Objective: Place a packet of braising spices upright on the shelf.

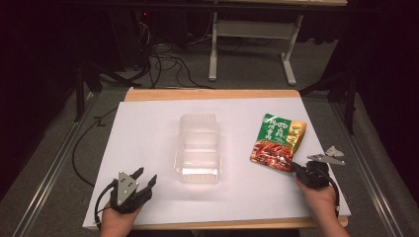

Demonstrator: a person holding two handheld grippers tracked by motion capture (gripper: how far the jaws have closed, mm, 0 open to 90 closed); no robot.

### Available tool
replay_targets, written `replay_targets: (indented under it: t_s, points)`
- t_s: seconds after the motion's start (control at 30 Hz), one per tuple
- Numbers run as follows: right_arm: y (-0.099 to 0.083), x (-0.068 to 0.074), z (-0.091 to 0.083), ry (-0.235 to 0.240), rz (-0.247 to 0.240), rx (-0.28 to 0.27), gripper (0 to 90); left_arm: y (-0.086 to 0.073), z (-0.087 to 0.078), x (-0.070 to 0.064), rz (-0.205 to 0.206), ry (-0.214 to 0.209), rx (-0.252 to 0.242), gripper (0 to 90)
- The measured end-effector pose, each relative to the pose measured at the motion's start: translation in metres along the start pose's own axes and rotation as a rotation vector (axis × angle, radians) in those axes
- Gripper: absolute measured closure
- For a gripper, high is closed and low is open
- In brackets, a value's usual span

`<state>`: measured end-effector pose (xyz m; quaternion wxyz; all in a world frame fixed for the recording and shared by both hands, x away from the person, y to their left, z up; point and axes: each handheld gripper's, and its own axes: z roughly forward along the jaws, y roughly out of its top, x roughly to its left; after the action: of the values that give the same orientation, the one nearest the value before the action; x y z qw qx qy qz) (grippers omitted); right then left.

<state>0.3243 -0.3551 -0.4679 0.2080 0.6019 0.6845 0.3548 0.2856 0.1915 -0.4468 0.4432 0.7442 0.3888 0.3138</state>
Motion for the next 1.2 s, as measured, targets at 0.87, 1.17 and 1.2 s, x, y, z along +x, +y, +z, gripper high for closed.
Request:
replay_targets:
  t_s: [0.87,1.17,1.2]
  points:
    - [-0.041,0.04,-0.048,0.051,-0.132,0.031,65.8,0.0,0.002,-0.003,0.003,-0.008,0.01,48.9]
    - [-0.024,0.016,-0.039,0.094,-0.027,-0.11,45.4,0.0,0.003,-0.002,0.001,-0.012,0.014,48.1]
    - [-0.021,0.013,-0.037,0.1,-0.018,-0.121,44.2,0.0,0.003,-0.002,-0.002,-0.014,0.009,47.6]
